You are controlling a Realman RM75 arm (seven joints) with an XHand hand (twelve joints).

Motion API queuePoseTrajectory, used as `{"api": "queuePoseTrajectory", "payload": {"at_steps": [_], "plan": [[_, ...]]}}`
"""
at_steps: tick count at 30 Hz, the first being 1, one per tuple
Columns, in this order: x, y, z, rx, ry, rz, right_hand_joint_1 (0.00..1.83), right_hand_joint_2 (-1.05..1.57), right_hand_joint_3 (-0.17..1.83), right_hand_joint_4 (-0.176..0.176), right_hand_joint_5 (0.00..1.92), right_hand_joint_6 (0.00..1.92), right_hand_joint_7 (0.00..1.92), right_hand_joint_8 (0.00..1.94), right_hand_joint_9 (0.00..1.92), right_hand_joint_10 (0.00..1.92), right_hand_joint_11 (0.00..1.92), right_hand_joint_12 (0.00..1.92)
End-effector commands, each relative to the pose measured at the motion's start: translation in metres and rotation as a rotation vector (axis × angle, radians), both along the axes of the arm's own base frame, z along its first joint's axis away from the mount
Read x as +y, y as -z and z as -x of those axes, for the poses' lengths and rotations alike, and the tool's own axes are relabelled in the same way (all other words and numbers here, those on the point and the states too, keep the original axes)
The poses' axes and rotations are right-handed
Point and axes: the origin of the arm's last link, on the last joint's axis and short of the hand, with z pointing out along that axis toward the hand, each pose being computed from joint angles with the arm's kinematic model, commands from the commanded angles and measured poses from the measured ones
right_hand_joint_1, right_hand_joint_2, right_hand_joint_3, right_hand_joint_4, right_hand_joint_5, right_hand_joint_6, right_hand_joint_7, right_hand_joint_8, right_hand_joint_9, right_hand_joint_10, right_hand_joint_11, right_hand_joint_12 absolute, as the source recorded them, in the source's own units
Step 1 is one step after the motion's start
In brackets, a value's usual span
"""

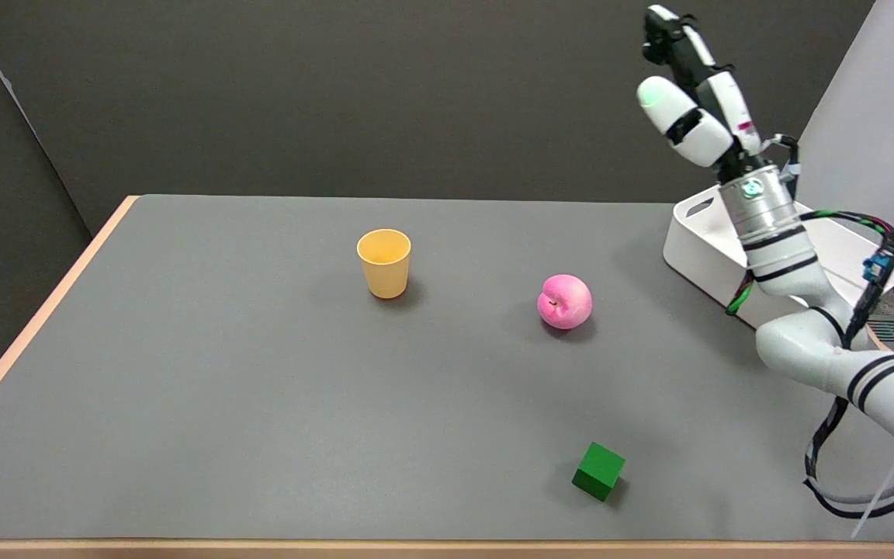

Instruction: Pick up the yellow cup.

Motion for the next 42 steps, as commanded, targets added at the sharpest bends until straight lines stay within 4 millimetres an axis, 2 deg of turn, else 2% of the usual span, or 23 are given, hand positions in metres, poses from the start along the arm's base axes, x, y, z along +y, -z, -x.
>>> {"api": "queuePoseTrajectory", "payload": {"at_steps": [1,3,5,10,13,16,20,32,35,39,42], "plan": [[-0.055,0.082,-0.011,0.221,0.092,-0.166,0.27,0.66,0.88,-0.048,0.08,0.32,0.1,0.26,0.01,0.49,0.0,0.76],[-0.063,0.099,-0.01,0.278,0.116,-0.181,0.29,0.71,0.78,-0.048,0.09,0.31,0.11,0.24,0.0,0.53,0.0,0.75],[-0.072,0.124,-0.009,0.353,0.141,-0.201,0.32,0.7,0.79,-0.049,0.1,0.31,0.11,0.24,0.0,0.53,0.0,0.75],[-0.093,0.197,0.001,0.599,0.178,-0.236,0.43,0.68,0.81,-0.033,0.12,0.32,0.14,0.24,0.0,0.56,0.0,0.75],[-0.1,0.228,0.011,0.723,0.196,-0.229,0.48,0.67,0.83,-0.027,0.14,0.33,0.15,0.24,0.0,0.57,0.0,0.77],[-0.105,0.247,0.018,0.819,0.21,-0.199,0.5,0.67,0.84,-0.025,0.14,0.33,0.16,0.24,0.01,0.58,0.0,0.77],[-0.109,0.258,0.024,0.879,0.225,-0.172,0.51,0.67,0.85,-0.022,0.14,0.33,0.16,0.24,0.01,0.58,0.0,0.78],[-0.115,0.271,0.04,0.941,0.292,-0.142,0.54,0.67,0.85,-0.018,0.15,0.34,0.16,0.24,0.01,0.56,0.0,0.77],[-0.115,0.271,0.046,0.981,0.304,-0.124,0.53,0.62,0.97,-0.012,0.15,0.44,0.12,0.31,0.01,0.55,0.0,0.77],[-0.116,0.271,0.054,1.029,0.322,-0.106,0.57,0.67,0.86,-0.008,0.21,0.39,0.16,0.24,0.01,0.55,0.0,0.75],[-0.118,0.271,0.061,1.044,0.343,-0.107,0.57,0.67,0.86,-0.006,0.21,0.4,0.16,0.24,0.01,0.55,0.0,0.74]]}}
